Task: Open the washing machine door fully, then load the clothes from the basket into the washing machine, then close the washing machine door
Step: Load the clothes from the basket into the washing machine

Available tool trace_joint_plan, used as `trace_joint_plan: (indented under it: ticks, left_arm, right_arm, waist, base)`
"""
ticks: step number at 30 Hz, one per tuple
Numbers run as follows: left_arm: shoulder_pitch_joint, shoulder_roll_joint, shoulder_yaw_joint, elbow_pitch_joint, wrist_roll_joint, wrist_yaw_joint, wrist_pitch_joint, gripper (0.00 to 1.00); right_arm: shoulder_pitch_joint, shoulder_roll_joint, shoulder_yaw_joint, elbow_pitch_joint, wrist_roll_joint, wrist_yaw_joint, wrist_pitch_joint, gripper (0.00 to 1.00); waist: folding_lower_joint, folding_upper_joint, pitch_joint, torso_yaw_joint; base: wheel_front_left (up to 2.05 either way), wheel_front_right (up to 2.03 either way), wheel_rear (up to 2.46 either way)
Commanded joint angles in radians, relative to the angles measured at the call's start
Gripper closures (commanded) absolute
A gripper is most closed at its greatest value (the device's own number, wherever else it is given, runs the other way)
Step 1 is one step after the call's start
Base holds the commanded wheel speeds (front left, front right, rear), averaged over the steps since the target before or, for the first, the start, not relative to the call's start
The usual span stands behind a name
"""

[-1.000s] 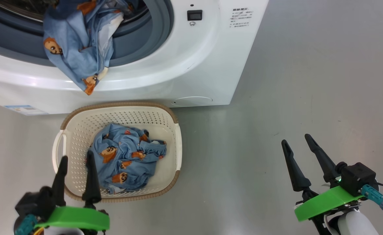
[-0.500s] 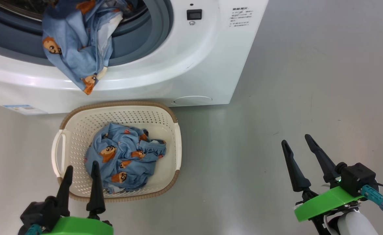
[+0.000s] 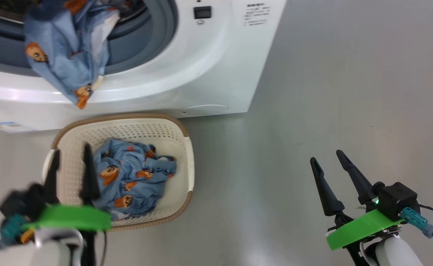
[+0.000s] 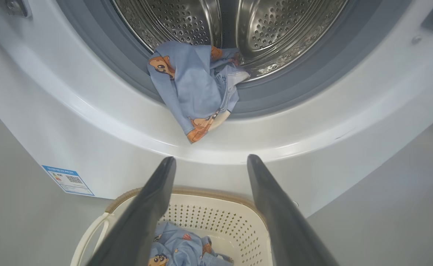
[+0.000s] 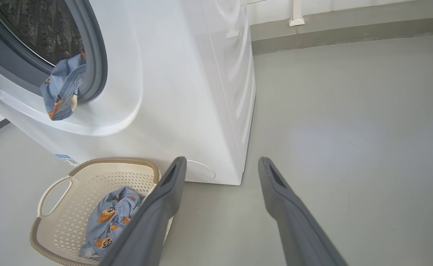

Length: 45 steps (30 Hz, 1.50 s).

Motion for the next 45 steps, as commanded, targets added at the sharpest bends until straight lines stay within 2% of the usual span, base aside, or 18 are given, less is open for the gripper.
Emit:
trace_joint_plan:
  ticks: [1,4,9,15,23,35,37,39,40,41,42,45]
  left_arm:
    - [-0.043,0.028,0.046,-0.004,-0.013,-0.012,-0.006,0.0]
    - [-0.117,0.036,0.066,0.055,-0.042,-0.043,-0.006,0.0]
    - [-0.243,0.048,0.107,0.192,-0.129,-0.124,-0.006,0.0]
    - [-0.354,0.094,0.151,0.325,-0.154,-0.184,-0.006,0.0]
    - [-0.439,0.114,0.212,0.447,-0.172,-0.227,-0.006,0.0]
    - [-0.501,0.098,0.267,0.503,-0.119,-0.249,-0.006,0.0]
    - [-0.506,0.094,0.266,0.505,-0.114,-0.25,-0.006,0.43]
    - [-0.51,0.091,0.263,0.51,-0.112,-0.251,-0.006,0.67]
    - [-0.51,0.091,0.263,0.51,-0.112,-0.251,-0.006,0.67]
    - [-0.512,0.091,0.258,0.512,-0.112,-0.252,-0.006,0.92]
    - [-0.515,0.091,0.25,0.511,-0.115,-0.252,-0.006,1.0]
    - [-0.521,0.098,0.232,0.508,-0.128,-0.252,-0.006,1.0]
  right_arm:
    - [-0.004,0.003,0.024,-0.021,-0.004,0.002,-0.005,0.0]
    - [-0.007,0.009,0.027,-0.022,-0.004,0.002,-0.005,0.0]
    - [-0.015,0.017,0.035,-0.023,-0.004,0.002,-0.005,0.0]
    - [-0.021,0.024,0.036,-0.027,-0.005,0.002,-0.005,0.0]
    - [-0.03,0.019,0.03,-0.034,-0.008,0.002,-0.005,0.0]
    - [-0.043,0.014,0.037,-0.037,-0.013,0.002,-0.005,0.0]
    - [-0.044,0.013,0.038,-0.037,-0.012,0.002,-0.005,0.0]
    - [-0.046,0.013,0.039,-0.036,-0.011,0.002,-0.005,0.0]
    - [-0.046,0.013,0.039,-0.036,-0.011,0.002,-0.005,0.0]
    - [-0.047,0.013,0.039,-0.035,-0.01,0.002,-0.005,0.0]
    - [-0.047,0.013,0.04,-0.035,-0.01,0.002,-0.005,0.0]
    - [-0.05,0.014,0.042,-0.034,-0.01,0.002,-0.005,0.0]
  waist:
    - [0.0,0.0,0.012,-0.021]
    - [0.0,0.0,0.025,-0.043]
    - [0.0,0.0,0.054,-0.08]
    - [0.0,0.0,0.082,-0.117]
    - [0.0,0.0,0.108,-0.131]
    - [0.0,0.0,0.131,-0.125]
    - [0.0,0.0,0.133,-0.125]
    - [0.0,0.0,0.134,-0.125]
    - [0.0,0.0,0.134,-0.125]
    - [0.0,0.0,0.134,-0.124]
    - [0.0,0.0,0.135,-0.124]
    - [0.0,0.0,0.136,-0.126]
  base:
    - [0.0,0.0,0.0]
    - [0.0,0.0,0.0]
    - [0.0,0.0,0.0]
    - [0.0,0.0,0.0]
    - [0.0,0.0,0.0]
    - [0.0,0.0,0.0]
    - [0.0,0.0,0.0]
    - [0.0,0.0,0.0]
    - [0.0,0.0,0.0]
    - [0.0,0.0,0.0]
    - [0.0,0.0,0.0]
    - [0.0,0.0,0.0]
